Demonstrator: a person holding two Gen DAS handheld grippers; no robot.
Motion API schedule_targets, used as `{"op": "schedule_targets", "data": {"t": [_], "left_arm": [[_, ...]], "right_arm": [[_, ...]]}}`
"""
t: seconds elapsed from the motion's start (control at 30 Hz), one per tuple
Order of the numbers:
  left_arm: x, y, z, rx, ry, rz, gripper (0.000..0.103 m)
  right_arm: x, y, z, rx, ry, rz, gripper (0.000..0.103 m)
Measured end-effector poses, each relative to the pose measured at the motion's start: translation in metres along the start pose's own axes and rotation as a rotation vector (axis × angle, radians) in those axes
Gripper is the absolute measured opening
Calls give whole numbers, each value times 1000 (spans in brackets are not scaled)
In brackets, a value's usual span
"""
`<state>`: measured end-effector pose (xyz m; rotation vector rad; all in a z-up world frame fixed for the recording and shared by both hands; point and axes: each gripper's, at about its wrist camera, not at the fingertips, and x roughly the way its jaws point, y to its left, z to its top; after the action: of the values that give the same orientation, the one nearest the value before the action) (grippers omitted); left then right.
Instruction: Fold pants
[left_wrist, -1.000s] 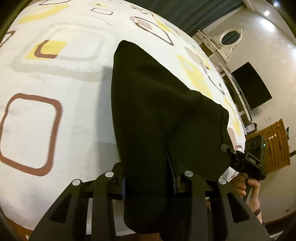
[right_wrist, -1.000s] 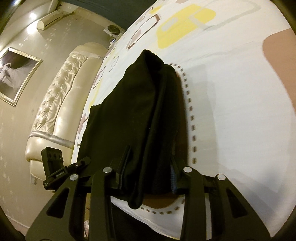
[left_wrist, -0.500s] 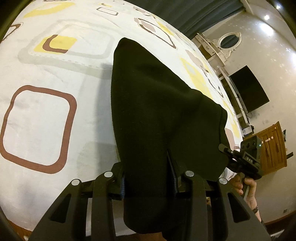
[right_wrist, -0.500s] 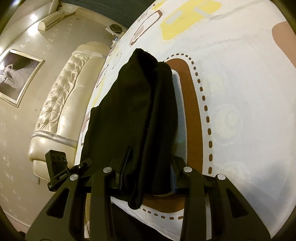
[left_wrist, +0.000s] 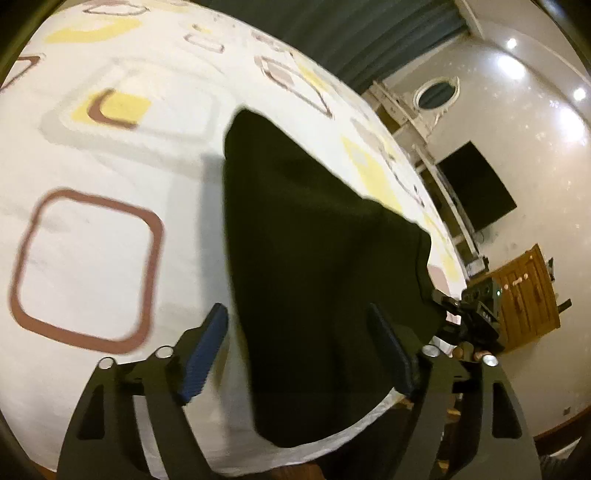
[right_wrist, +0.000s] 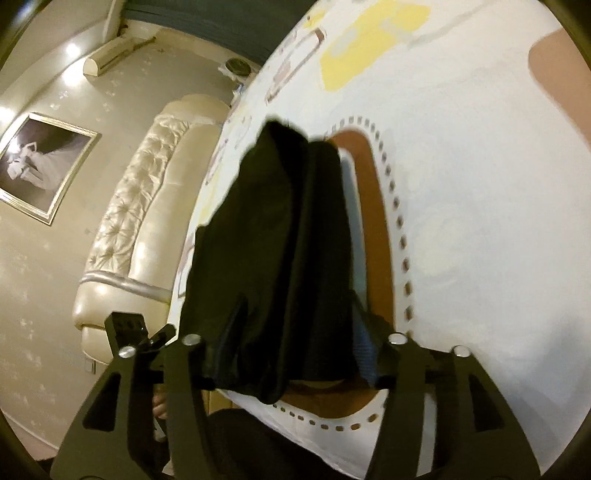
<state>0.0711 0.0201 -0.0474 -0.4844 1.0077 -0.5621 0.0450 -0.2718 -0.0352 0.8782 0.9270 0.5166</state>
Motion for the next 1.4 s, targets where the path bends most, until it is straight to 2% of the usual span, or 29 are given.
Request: {"op": "schedule_targets", "data": {"t": [0.13, 0.23, 0.37, 0.47, 0.57, 0.63, 0.67, 0.7, 0.73, 0.83, 0.97, 1.23, 1.4], "left_arm": [[6, 12, 22, -30, 7, 6, 80], [23, 19, 45, -64, 15, -10, 80], [48, 20, 66, -58, 33, 14, 80], [67, 24, 77, -60, 64, 23, 80], [75, 22, 82, -43, 62, 18, 80], [78, 21, 84, -35, 65, 19, 80], [78, 22, 84, -33, 66, 25, 78], [79, 22, 85, -25, 63, 39, 67], [79, 22, 84, -12, 63, 49, 52], [78, 15, 83, 31, 57, 60, 31], [76, 4, 86, 100, 33, 122, 24], [86, -2, 118, 142, 15, 204, 24], [96, -2, 144, 161, -3, 267, 24]], "right_arm": [[-10, -11, 27, 42, -70, 4, 67], [1, -18, 51, 81, -74, 31, 69], [22, -19, 74, 100, -49, 52, 70], [40, -15, 88, 84, -16, 33, 71], [52, -11, 93, 74, 7, 32, 71], [58, -7, 94, 66, 27, 45, 67], [61, -5, 93, 52, 39, 40, 62], [64, -3, 93, 36, 49, 26, 46], [69, -2, 92, 15, 67, 9, 39], [68, -5, 90, 7, 59, 27, 31], [66, -1, 91, -23, 39, 24, 28], [78, 10, 113, -53, -8, 22, 28], [95, 16, 138, -63, -19, 19, 28]]}}
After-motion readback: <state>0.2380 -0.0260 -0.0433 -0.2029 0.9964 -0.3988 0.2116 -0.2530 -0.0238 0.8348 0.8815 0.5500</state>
